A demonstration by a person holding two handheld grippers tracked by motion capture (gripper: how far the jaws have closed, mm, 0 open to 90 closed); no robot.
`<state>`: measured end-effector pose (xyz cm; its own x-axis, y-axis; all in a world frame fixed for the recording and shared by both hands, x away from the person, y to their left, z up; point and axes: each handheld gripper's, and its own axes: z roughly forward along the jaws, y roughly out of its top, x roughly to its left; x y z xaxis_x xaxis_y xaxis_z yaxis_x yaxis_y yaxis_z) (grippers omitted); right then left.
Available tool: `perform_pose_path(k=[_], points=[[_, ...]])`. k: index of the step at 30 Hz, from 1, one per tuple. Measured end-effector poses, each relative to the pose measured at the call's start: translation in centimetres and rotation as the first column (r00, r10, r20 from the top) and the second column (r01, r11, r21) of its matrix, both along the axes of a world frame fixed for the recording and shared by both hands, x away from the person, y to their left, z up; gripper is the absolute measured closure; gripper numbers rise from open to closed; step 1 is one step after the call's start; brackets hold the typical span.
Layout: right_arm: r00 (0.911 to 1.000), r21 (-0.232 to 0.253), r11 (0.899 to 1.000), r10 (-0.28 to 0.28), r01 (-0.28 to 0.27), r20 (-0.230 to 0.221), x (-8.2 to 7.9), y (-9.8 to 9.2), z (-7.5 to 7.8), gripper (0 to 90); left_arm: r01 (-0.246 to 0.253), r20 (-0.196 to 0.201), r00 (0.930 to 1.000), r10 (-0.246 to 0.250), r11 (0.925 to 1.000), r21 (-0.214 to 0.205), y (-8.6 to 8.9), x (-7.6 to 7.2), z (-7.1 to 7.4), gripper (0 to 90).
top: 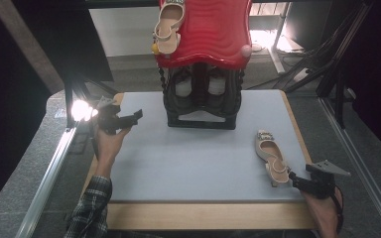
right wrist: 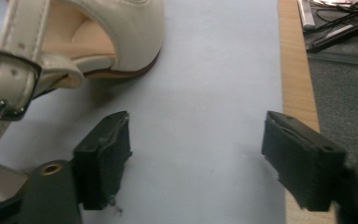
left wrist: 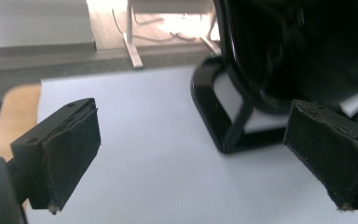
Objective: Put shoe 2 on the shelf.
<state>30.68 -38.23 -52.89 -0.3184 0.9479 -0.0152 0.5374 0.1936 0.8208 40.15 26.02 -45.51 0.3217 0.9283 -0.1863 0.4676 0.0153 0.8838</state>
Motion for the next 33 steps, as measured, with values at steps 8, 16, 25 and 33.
perform_pose_path(k=[8,16,25,33], points=[[0.9998,-0.014,1.0,0.006,-0.006,-0.02,0.8,-0.3,0.9,39.1,0.046,-0.079,0.9959,-0.043,0.998,0.043,-1.3,-3.2,-3.7,4.3],[0.9994,0.015,0.999,0.033,-0.033,-0.002,2.2,-0.2,3.0,43.9,0.096,-0.194,0.9777,-0.08,0.9924,0.077,-3.2,-5.9,-7.9,4.5],[0.9937,0.034,0.993,0.112,-0.112,0.005,4.3,1.5,5.6,47.0,0.089,-0.251,0.9669,-0.045,0.9821,0.166,-4.7,-7.9,-9.6,4.5],[0.985,0.04,0.985,0.169,-0.167,-0.038,6.7,3.5,6.2,49.4,0.083,-0.283,0.959,-0.02,0.9739,0.211,-5.4,-7.9,-9.8,4.3]])
